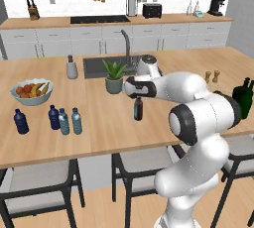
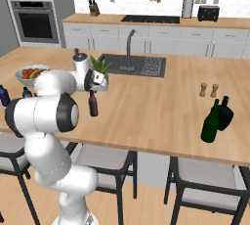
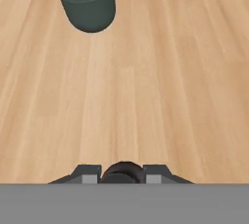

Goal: Move the plastic bottles in the middle to the plastics group, and the glass bottles in the middle to the glass group.

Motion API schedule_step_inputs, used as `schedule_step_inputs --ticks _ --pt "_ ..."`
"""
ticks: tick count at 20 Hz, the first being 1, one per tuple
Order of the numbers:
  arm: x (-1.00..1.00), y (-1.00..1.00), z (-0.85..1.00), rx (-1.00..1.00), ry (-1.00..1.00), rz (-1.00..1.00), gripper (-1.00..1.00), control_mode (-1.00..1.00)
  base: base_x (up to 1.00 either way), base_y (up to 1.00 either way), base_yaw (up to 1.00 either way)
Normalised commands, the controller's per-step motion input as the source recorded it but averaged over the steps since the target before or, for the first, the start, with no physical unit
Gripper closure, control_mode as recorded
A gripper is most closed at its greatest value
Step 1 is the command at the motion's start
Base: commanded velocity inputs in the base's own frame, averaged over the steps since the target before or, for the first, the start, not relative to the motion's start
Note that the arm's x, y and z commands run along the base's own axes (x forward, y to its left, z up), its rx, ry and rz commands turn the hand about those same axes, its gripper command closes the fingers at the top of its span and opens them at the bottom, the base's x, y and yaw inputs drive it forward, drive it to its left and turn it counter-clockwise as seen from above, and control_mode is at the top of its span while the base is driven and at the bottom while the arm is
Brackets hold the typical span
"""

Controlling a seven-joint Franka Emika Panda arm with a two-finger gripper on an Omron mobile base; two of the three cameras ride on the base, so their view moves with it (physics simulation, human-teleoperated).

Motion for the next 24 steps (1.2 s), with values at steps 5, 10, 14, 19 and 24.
schedule_step_inputs --ticks 5,10,14,19,24 --pt "-0.59 -0.80 0.35 -0.07 -0.05 -0.04 1.00 -1.00 0.00 0.00 0.00" --pt "-0.48 -0.91 0.21 -0.06 -0.01 -0.04 1.00 -1.00 0.00 0.00 0.00" --pt "-0.28 -0.92 0.11 -0.05 0.00 -0.09 1.00 -1.00 0.00 0.00 0.00" --pt "-0.20 -0.91 0.05 0.00 0.00 -0.07 1.00 -1.00 0.00 0.00 0.00" --pt "-0.06 -0.81 0.00 -0.03 0.05 -0.15 1.00 -1.00 0.00 0.00 0.00"
